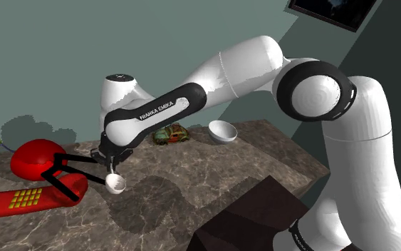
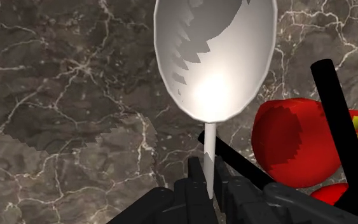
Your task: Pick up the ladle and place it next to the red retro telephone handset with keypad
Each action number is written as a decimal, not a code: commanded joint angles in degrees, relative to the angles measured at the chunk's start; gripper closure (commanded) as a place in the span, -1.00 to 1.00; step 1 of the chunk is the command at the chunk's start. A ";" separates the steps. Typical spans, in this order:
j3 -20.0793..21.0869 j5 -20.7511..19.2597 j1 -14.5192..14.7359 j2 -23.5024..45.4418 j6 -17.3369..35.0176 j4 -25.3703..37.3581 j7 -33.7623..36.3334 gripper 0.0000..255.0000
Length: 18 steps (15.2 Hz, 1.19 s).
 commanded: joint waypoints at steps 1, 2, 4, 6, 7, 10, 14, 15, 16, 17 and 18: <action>-0.10 -0.10 0.51 4.87 3.58 0.26 -0.01 1.00; -0.21 -0.13 0.60 5.43 4.04 0.37 -0.03 1.00; -0.48 -0.17 0.82 6.56 4.93 0.62 -0.09 1.00; -0.76 -0.17 1.07 7.72 5.79 0.93 -0.18 1.00; -0.88 -0.20 1.16 8.32 6.21 1.11 -0.20 1.00; -1.30 -0.17 1.53 10.13 7.43 1.73 -0.35 1.00; -1.71 -0.05 1.89 11.73 8.44 2.35 -0.54 1.00; -1.77 0.02 1.94 11.72 8.44 2.36 -0.58 1.00; -1.81 0.08 1.98 11.71 8.44 2.35 -0.62 1.00; -1.85 0.13 2.01 11.71 8.44 2.35 -0.64 1.00; -1.91 0.20 2.06 11.70 8.44 2.35 -0.69 1.00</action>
